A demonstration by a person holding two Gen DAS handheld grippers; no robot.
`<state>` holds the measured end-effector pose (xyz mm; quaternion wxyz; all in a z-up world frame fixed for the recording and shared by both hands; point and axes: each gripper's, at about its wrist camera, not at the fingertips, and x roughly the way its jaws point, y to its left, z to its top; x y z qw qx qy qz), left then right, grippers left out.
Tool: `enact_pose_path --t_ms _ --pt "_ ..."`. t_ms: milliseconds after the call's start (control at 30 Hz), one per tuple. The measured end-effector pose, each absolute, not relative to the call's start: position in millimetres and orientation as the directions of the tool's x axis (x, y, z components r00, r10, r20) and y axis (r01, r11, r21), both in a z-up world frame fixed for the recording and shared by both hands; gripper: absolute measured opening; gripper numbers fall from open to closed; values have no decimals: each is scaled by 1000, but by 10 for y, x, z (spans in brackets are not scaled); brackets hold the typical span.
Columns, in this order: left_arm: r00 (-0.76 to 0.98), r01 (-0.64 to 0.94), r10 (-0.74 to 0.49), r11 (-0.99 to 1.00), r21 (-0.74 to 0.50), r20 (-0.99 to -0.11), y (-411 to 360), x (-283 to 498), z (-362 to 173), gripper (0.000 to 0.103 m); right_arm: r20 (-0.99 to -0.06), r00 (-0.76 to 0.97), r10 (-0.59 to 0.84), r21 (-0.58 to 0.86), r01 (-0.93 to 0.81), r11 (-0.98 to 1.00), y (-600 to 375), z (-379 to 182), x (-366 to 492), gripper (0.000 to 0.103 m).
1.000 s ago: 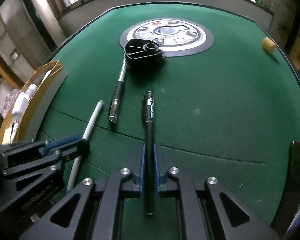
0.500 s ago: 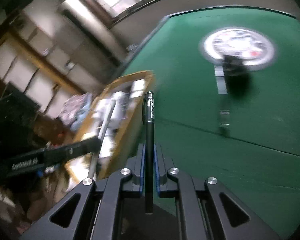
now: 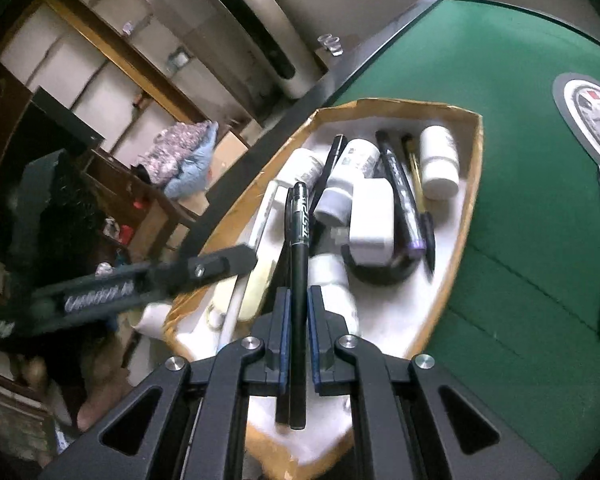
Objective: Organize rigid objects
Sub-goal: 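Carry the white pen and black pen into the tray and open both grippers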
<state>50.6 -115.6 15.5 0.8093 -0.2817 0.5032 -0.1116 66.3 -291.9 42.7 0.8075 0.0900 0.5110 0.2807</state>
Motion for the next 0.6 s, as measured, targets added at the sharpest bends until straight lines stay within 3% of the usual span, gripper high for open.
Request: enact_pose_path --t_ms 600 --pt "426 -92 -465 831 -548 -776 -1133 741 -60 7 -847 343 406 296 -331 896 -2546 285 932 8"
